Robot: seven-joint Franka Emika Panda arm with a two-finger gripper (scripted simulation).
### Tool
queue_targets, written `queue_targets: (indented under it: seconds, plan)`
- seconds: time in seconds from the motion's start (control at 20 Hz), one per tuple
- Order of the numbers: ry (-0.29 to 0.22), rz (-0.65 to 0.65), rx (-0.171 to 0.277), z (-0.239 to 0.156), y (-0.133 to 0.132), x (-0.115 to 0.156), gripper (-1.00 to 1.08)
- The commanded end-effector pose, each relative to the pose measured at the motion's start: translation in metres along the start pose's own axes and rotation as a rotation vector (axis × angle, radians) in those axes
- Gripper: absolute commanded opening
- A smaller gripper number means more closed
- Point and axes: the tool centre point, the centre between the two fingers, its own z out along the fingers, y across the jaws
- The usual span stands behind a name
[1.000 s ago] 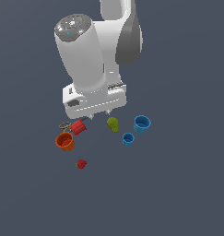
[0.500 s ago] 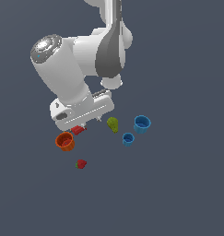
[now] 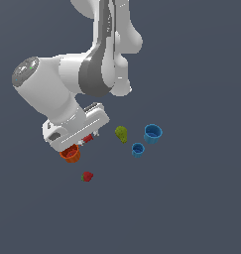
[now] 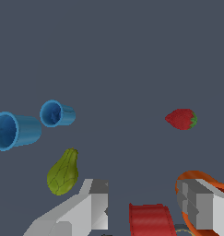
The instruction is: Pick up a designated object from a clutter of objects.
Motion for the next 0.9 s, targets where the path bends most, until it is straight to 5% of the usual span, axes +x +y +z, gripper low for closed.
queue_targets:
  seconds: [0.0,0.85]
  plan:
    - [0.018,-0.036,0.015,0.004,0.011,-0.003,0.28]
    - [0.170,-0.262,0.080,0.034,0.084,-0.032,0.28]
